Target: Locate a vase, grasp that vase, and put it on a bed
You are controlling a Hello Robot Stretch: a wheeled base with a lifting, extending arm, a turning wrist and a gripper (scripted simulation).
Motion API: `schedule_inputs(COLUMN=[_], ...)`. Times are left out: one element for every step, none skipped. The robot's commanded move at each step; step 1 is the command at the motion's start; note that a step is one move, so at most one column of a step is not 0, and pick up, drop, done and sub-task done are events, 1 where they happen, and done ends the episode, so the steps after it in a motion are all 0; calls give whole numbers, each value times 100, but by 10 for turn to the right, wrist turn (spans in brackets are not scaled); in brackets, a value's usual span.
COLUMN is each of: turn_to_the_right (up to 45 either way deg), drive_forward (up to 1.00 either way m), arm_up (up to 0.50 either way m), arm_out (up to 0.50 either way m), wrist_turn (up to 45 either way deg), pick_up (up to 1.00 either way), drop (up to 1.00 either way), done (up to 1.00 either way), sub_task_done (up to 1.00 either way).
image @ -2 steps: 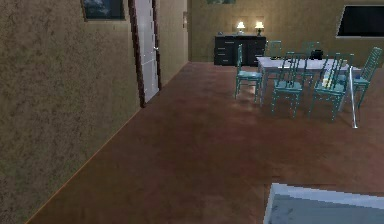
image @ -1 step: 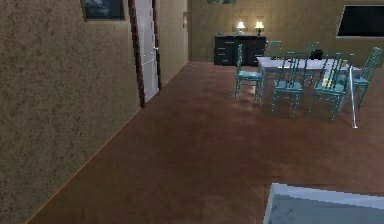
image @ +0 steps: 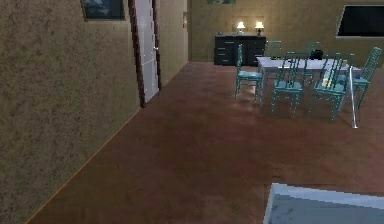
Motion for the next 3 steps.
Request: schedule_inputs(turn_to_the_right=[0, 0, 0], drive_forward=[0, 0, 0], arm_up=[-32, 0, 10], arm_out=[0, 0, 0], wrist_turn=[0, 0, 0], pick_up=[0, 0, 0], drop=[0, 100, 0], done=[0, 0, 0], sub_task_done=[0, 0, 0])
